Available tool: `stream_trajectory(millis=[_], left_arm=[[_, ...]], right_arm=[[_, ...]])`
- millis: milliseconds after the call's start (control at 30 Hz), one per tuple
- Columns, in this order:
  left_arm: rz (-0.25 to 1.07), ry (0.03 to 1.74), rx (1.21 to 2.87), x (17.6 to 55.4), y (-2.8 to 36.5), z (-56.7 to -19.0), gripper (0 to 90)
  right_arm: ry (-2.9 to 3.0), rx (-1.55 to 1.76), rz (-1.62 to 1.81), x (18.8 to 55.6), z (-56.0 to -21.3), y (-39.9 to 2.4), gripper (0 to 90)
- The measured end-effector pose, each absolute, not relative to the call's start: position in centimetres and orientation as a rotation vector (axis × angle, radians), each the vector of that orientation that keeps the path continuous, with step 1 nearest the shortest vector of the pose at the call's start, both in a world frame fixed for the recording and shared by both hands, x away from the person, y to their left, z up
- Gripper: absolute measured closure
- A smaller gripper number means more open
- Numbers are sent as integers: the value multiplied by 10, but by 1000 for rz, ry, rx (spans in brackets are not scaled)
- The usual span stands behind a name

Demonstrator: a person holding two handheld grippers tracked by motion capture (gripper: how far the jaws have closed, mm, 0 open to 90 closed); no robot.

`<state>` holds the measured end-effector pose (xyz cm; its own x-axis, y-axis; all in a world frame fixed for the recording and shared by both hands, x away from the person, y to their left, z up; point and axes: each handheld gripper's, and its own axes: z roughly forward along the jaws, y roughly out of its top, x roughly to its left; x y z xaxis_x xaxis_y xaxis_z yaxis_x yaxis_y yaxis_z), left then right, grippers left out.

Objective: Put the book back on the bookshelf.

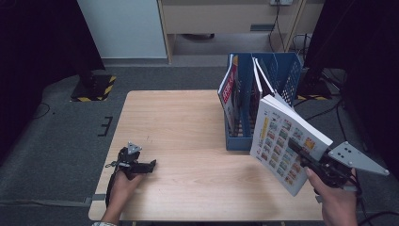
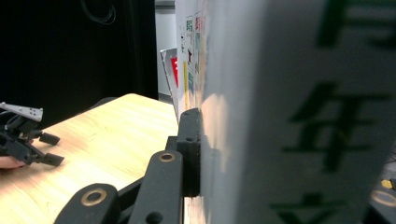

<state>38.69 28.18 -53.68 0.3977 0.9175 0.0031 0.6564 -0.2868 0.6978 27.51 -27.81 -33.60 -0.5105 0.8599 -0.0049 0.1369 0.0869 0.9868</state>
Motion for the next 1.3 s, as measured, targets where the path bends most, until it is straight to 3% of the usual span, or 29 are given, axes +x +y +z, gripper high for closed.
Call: stream_trajectory(millis=[1300], left_arm=[[553,1342,2041,387,281,-537,0]], right_arm=[[1633,1064,1325,292,-284,-286,739]])
